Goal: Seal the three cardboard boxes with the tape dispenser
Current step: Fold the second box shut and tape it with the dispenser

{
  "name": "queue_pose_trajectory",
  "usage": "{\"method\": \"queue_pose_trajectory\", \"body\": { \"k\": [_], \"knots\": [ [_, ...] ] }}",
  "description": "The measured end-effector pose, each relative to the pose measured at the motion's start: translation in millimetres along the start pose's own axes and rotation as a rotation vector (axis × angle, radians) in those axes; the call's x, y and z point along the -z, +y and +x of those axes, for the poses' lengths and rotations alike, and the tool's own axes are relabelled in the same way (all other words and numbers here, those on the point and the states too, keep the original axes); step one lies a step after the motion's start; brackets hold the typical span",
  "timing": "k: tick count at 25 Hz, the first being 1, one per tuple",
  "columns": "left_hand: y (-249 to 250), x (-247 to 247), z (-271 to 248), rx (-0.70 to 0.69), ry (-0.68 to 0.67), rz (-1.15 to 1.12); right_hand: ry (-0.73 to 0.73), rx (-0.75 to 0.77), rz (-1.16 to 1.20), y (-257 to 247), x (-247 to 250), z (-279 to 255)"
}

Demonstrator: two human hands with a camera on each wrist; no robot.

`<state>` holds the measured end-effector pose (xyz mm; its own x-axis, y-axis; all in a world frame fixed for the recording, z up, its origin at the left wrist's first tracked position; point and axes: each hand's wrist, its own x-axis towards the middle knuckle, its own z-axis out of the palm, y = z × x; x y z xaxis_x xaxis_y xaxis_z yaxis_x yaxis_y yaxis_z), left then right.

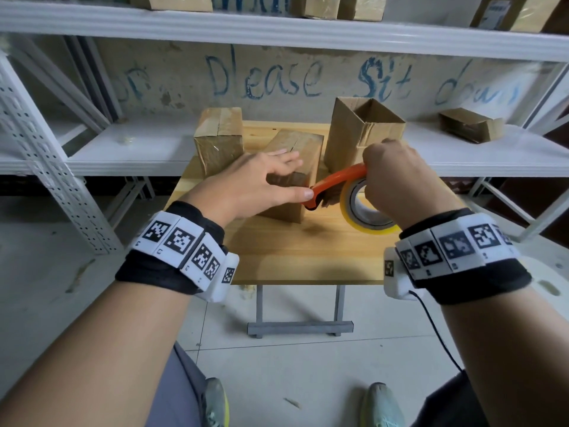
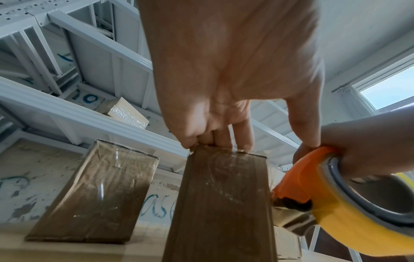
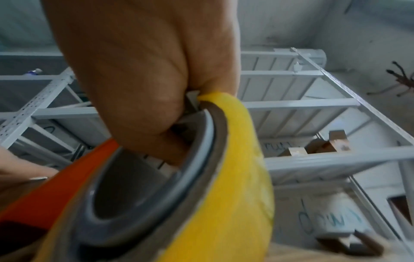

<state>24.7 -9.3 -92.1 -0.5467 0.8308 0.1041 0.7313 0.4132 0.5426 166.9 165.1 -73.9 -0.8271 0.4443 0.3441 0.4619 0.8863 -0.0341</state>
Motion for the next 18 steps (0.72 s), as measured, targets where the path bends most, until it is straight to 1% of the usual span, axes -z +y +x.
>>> {"method": "queue_pose_trajectory", "body": {
  "k": [2, 5, 6, 7, 9, 12, 13, 16, 18],
  "knots": [
    [-2, -1, 1, -0.006, -0.015, 0.008, 0.032, 0.081, -0.013, -3, 2, 3],
    [0, -4, 7, -0.034, -0.007, 0.002, 0.028, 0.283, -0.175, -28, 1, 0],
    [-2, -3, 9, -0.023, 0.002, -0.008, 0.029, 0.297, -0.185, -33, -3, -2],
    [-6, -2, 10, -0.012, 0.000, -0.033, 0.035, 0.267, -0.147, -33, -4, -3],
    [-14, 2, 10, -0.002, -0.026, -0.085, 0.043, 0.097, 0.000, -19, -5, -4],
    [-19, 8, 8, 0.006, -0.038, -0.076, -0.012, -0.288, 0.231, 17, -6, -4],
    [-18, 9, 8, -0.004, -0.028, -0.070, -0.045, -0.378, 0.269, 24, -7, -7],
    [-12, 14, 7, -0.013, 0.033, -0.097, -0.184, -0.522, 0.330, 33, -14, -17],
    [-11, 15, 5, -0.001, 0.088, -0.070, -0.213, -0.588, 0.381, 35, -16, -19]
  ]
}}
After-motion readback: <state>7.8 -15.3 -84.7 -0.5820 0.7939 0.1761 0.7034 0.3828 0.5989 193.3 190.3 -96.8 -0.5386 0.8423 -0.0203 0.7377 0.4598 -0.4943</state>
